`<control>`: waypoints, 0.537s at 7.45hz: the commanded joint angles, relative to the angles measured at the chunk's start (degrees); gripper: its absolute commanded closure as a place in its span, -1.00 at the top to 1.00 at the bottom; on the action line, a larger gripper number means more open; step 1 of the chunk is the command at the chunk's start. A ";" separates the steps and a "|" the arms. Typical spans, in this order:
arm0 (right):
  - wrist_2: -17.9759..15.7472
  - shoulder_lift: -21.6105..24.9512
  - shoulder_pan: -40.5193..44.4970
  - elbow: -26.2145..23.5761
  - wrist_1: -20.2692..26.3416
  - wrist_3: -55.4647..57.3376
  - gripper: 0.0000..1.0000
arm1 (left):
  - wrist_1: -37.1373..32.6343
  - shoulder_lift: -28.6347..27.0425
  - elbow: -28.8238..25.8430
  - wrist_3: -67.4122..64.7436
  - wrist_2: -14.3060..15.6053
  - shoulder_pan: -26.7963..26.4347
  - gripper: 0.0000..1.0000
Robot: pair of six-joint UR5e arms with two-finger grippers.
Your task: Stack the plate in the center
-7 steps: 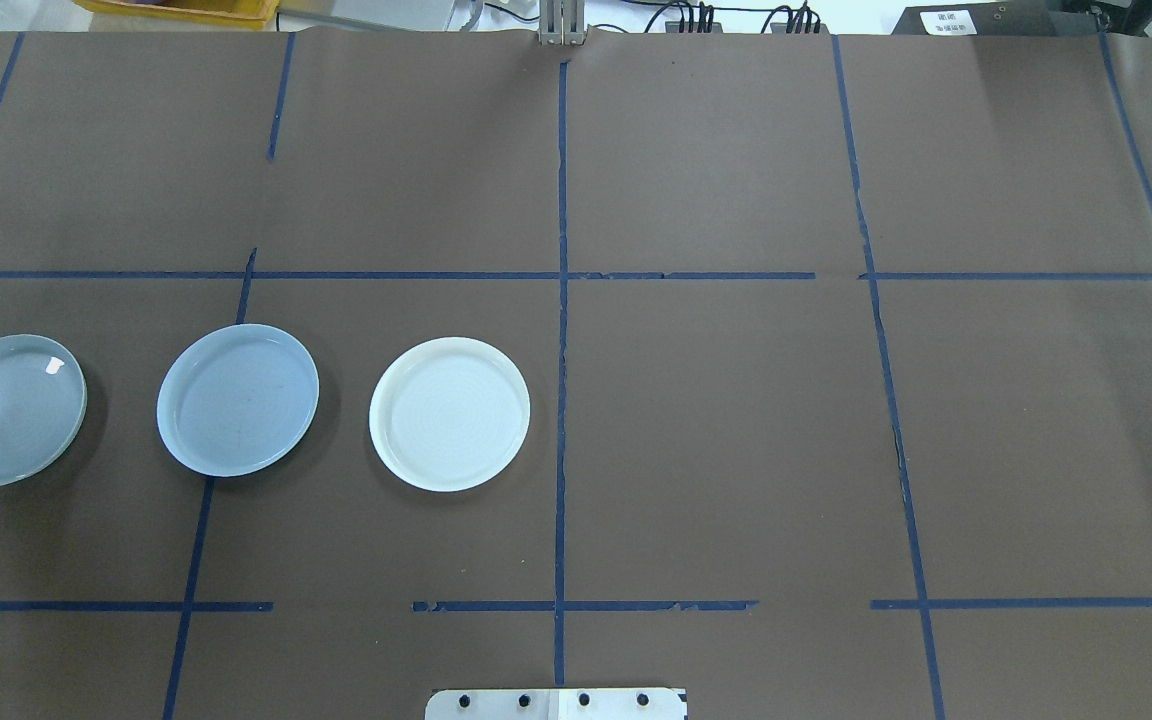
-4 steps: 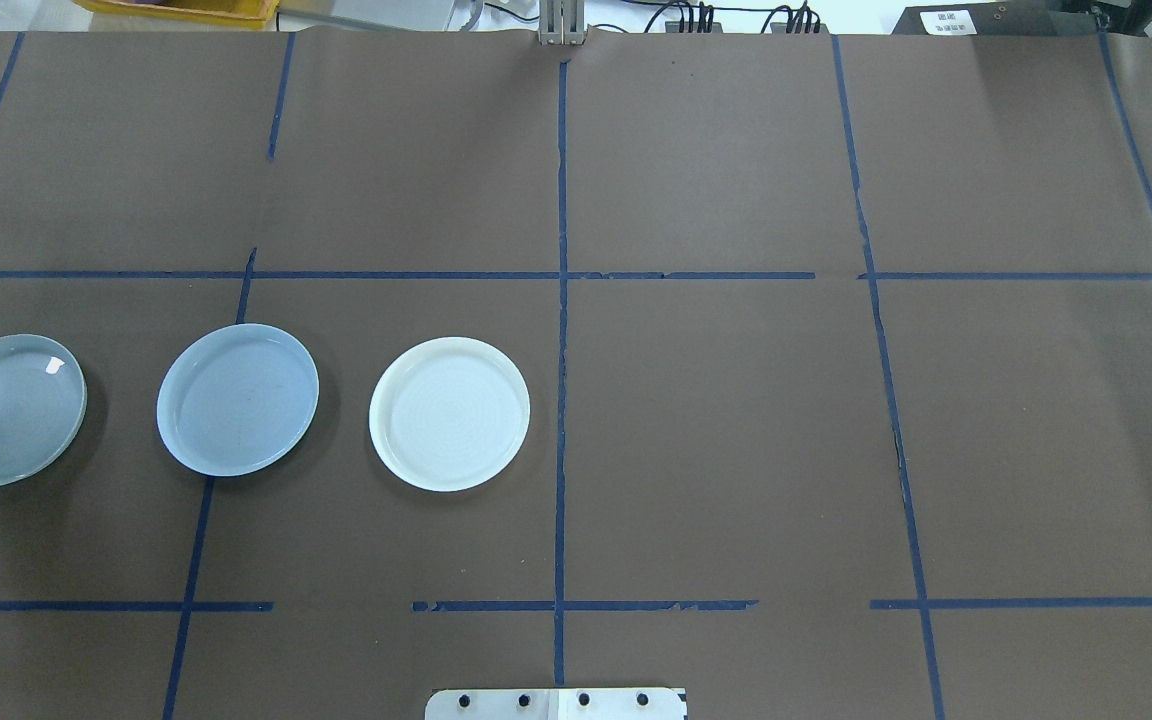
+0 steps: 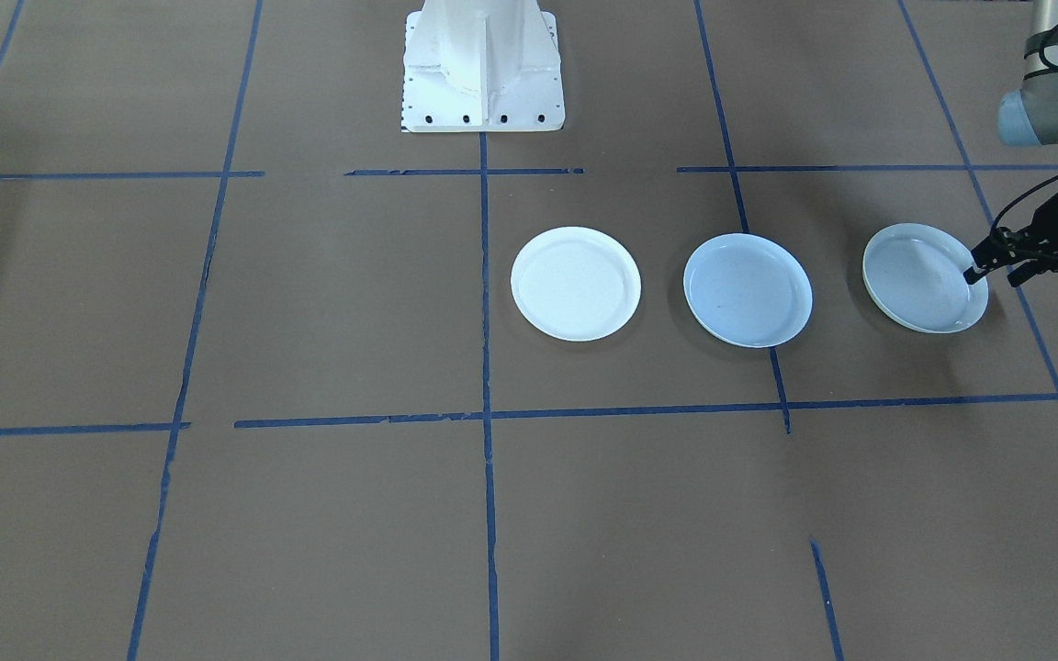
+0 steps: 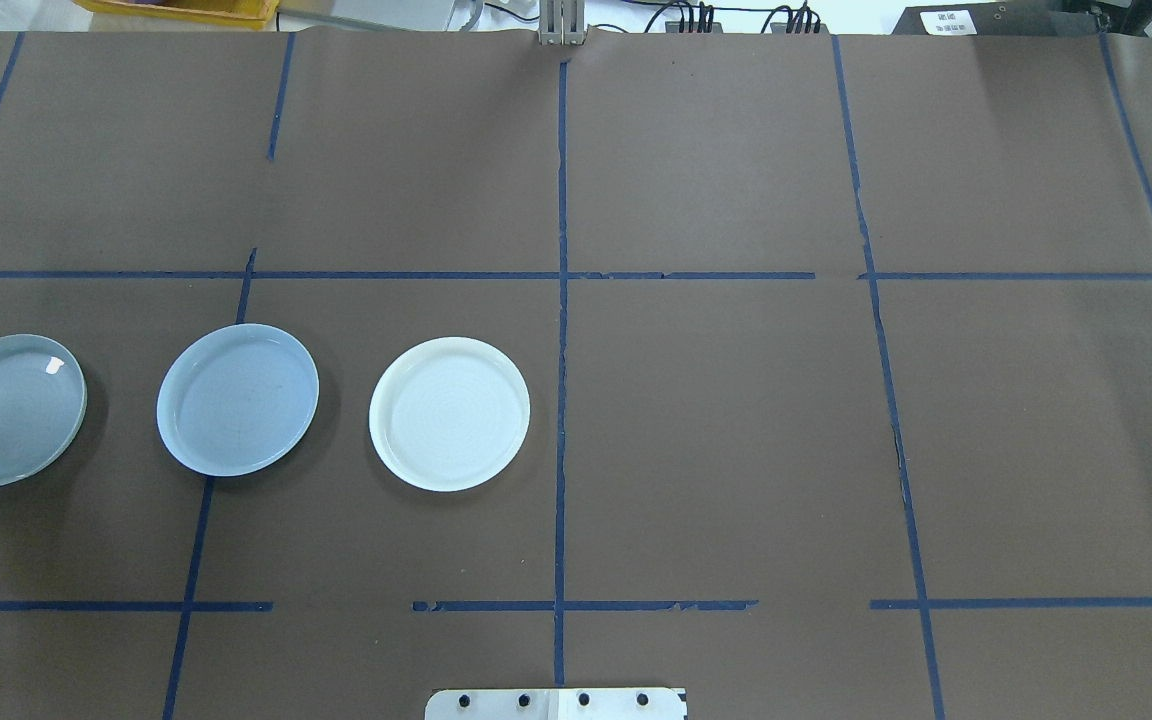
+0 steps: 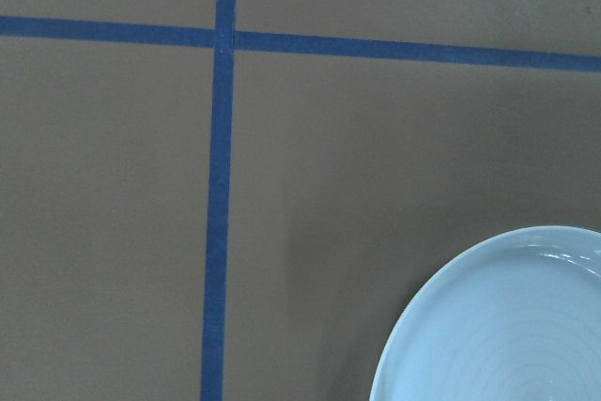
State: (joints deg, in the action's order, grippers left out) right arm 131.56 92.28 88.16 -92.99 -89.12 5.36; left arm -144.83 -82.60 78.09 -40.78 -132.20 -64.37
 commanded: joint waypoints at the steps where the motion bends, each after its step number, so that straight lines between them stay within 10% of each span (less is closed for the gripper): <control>1: 0.01 0.00 0.00 0.00 0.00 0.00 1.00 | -0.01 -0.10 -0.04 0.09 0.01 0.56 0.35; 4: 0.01 0.00 0.00 0.00 0.00 -0.09 1.00 | -0.01 -0.28 -0.04 0.18 0.01 1.26 0.22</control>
State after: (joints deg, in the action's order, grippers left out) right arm 131.57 92.29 88.15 -92.99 -89.12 5.32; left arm -144.84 -82.79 78.05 -40.68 -132.19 -63.32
